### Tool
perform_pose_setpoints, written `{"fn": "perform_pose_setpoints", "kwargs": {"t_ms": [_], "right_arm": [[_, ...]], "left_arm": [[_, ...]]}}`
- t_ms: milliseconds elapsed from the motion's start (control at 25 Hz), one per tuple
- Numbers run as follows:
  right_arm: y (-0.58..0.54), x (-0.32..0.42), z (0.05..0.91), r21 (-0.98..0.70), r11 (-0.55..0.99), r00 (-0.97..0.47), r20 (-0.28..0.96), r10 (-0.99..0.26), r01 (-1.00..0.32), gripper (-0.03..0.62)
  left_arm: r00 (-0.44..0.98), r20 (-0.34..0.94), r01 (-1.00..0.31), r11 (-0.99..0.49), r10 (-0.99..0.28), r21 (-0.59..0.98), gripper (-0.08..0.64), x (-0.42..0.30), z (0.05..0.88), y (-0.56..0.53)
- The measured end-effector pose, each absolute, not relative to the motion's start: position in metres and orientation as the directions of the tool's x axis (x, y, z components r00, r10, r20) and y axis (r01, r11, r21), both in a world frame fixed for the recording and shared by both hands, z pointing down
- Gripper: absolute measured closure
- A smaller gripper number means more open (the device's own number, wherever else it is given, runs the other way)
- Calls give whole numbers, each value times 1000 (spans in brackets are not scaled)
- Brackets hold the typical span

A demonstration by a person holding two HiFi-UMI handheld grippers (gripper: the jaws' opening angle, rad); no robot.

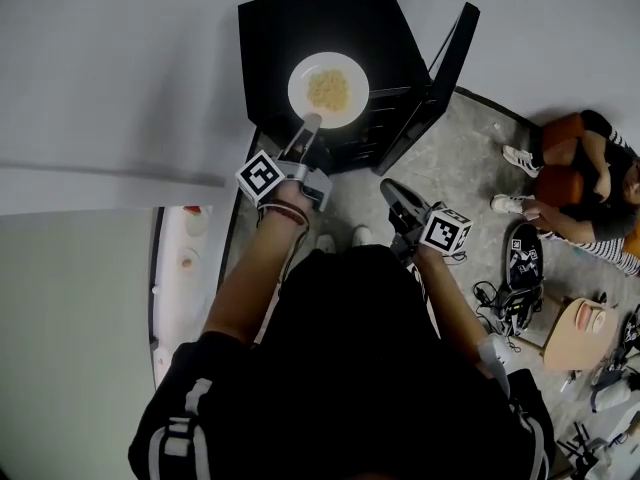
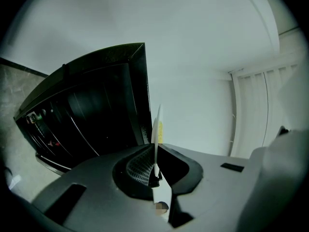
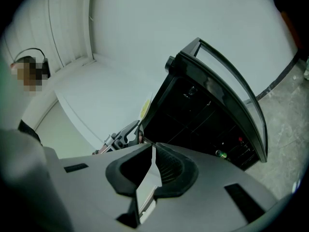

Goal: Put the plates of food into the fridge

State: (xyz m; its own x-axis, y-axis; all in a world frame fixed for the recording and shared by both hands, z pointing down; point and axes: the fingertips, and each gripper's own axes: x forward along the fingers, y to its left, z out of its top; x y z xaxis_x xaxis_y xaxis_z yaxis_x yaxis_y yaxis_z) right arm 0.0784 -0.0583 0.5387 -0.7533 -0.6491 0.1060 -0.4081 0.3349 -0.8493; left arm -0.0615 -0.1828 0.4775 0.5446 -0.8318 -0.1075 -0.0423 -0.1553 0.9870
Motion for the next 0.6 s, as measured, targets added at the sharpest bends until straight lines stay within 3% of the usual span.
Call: {"fn": "perform_pose_setpoints", "kwargs": {"t_ms": [600], "right_arm": [[-50,68,547,-861,331,-779,112,-617,-386,568]], "left_arm": [[564,-78,8,-89,-822,996,526,-54,488,-131]]}}
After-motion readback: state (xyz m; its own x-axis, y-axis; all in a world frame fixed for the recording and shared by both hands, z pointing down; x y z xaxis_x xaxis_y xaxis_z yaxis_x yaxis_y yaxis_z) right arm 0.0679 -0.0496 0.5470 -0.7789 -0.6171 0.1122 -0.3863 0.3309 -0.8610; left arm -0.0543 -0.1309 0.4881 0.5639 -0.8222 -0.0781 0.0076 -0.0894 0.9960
